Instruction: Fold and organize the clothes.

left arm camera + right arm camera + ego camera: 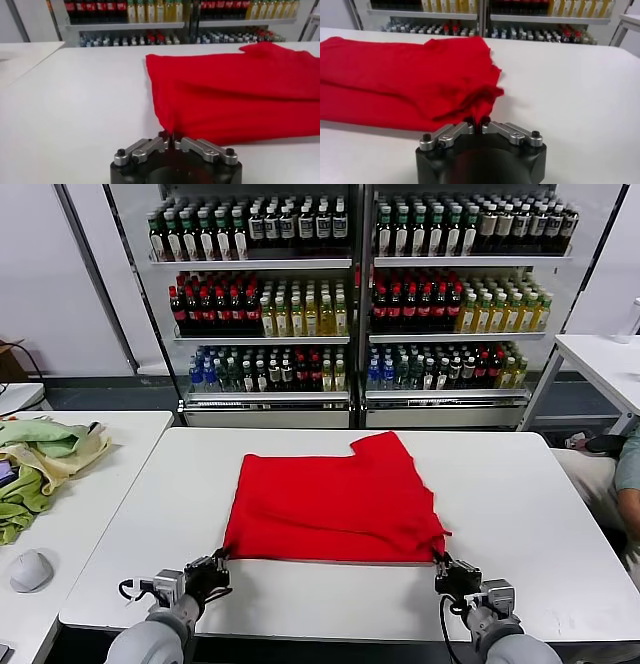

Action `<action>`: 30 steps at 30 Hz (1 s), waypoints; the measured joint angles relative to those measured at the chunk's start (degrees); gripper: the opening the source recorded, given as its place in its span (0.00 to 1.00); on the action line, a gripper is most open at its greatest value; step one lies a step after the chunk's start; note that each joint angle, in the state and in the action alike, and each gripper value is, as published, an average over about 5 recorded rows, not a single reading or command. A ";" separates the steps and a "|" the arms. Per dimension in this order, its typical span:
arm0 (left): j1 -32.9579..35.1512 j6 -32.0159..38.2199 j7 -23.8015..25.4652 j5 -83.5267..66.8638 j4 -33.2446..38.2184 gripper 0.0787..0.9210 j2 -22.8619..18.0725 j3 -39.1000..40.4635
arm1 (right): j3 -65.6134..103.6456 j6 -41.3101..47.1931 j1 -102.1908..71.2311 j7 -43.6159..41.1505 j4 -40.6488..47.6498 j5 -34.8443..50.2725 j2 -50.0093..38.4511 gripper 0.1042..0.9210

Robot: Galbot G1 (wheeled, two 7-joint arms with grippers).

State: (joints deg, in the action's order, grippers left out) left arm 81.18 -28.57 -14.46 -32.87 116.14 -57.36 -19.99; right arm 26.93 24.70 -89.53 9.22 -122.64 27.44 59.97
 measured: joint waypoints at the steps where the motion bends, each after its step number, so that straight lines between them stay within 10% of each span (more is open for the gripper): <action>1: 0.99 0.10 -0.25 0.09 0.90 0.03 0.30 -0.27 | 0.53 -0.24 -1.12 -0.25 -0.69 -0.27 0.08 0.07; 14: 13.56 1.66 -2.57 1.25 9.85 0.03 2.96 -3.81 | 4.22 -2.39 -11.19 -2.19 -5.37 -3.26 0.99 0.08; 30: 18.32 0.49 -6.14 1.93 15.55 0.43 4.38 -6.51 | 5.21 -1.68 -11.73 -0.63 -10.60 -4.24 0.81 0.59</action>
State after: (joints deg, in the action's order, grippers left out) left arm 99.50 -28.07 -20.60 -30.94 131.69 -52.98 -26.51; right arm 32.14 23.03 -101.26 8.60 -133.24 23.20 60.77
